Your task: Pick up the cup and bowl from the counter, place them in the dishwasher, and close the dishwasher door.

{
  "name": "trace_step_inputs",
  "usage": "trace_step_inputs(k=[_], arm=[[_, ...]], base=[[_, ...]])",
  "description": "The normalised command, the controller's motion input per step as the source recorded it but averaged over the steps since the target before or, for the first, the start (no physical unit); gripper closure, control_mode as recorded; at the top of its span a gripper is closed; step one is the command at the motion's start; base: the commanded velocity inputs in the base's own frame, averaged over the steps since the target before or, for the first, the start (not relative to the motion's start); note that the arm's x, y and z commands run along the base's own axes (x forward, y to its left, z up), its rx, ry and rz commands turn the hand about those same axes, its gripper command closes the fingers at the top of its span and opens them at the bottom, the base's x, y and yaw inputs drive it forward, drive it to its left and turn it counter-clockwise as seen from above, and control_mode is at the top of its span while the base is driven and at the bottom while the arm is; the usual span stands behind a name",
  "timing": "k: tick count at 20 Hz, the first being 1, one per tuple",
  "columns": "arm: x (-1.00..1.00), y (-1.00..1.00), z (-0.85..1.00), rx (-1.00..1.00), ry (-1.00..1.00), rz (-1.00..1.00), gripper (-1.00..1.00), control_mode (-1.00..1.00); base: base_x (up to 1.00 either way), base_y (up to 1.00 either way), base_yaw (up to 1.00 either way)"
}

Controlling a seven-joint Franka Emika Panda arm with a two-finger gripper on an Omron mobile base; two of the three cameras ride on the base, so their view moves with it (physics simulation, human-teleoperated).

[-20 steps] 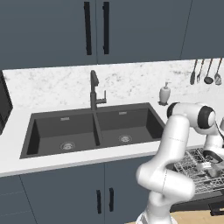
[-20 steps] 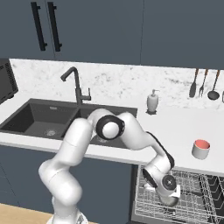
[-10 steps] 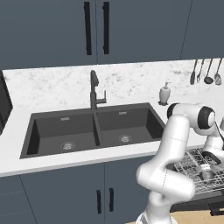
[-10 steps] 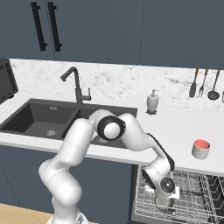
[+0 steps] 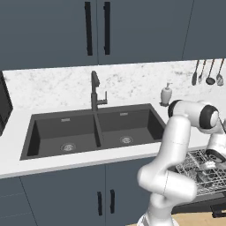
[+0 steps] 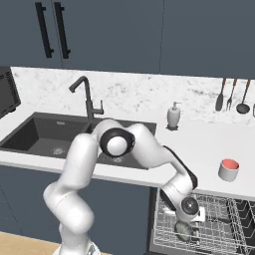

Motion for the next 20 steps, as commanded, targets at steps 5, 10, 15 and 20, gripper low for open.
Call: trace_step_inputs(k=[5,10,15,20], arm=[[-0.24,0.0,1.0,0.0,0.01,0.0,-1.0,-1.0],[-0.2,0.0,1.0,-0.03,0.07,0.0,-1.0,-1.0],[0.0,0.0,1.0,-0.06,0.13,-0.04,-1.0,-1.0],[0.0,0.0,1.0,-0.03,0.09,-0.06,-1.0,-1.0]], base=[[0.0,0.0,0.0],[0.0,0.0,0.0],[0.0,0.0,0.0],[0.0,0.0,0.0]])
